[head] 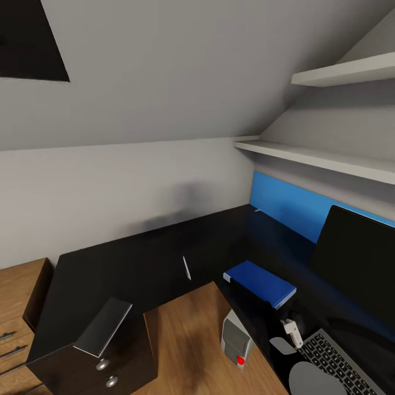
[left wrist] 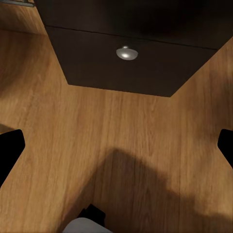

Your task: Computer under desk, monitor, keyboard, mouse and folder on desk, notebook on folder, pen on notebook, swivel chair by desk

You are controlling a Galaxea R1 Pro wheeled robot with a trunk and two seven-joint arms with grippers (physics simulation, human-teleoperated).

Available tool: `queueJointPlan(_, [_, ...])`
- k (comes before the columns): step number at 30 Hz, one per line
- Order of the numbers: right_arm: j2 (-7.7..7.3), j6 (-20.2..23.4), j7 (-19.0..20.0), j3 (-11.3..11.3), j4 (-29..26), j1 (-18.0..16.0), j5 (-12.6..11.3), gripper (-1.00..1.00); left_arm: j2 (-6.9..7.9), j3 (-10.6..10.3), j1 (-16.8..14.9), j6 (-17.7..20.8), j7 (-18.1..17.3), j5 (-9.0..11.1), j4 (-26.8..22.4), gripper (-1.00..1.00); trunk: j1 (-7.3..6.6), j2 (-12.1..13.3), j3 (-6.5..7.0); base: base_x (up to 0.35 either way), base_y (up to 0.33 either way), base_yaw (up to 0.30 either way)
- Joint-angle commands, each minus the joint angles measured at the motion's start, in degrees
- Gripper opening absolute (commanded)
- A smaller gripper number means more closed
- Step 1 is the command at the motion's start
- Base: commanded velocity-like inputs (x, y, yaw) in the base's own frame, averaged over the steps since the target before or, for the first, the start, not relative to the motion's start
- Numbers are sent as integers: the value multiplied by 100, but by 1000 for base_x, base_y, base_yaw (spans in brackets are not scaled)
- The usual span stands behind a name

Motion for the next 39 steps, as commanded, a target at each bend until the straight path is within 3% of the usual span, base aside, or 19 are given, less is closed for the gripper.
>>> queueJointPlan(1, [1,9,-22,3,98,-2,-98,-100,-1,17,-4,-13,2,-18,2,100,2,-5,-10,0,0,0])
queueJointPlan(7, [1,9,-30,3,98,-2,-98,-100,-1,17,-4,-13,2,-13,3,100,2,-5,-10,0,0,0])
queueJointPlan(8, [1,9,-31,3,98,-1,-98,100,-1,17,-4,-13,1,-12,3,100,2,-5,-10,0,0,0])
queueJointPlan(20, [1,0,-27,3,98,-1,-98,100,-1,17,-4,-13,0,-16,3,100,2,-5,-10,0,0,0])
queueJointPlan(39, [1,0,-29,3,98,0,-95,100,4,17,-4,-13,0,-21,0,100,-415,757,331,0,0,0])
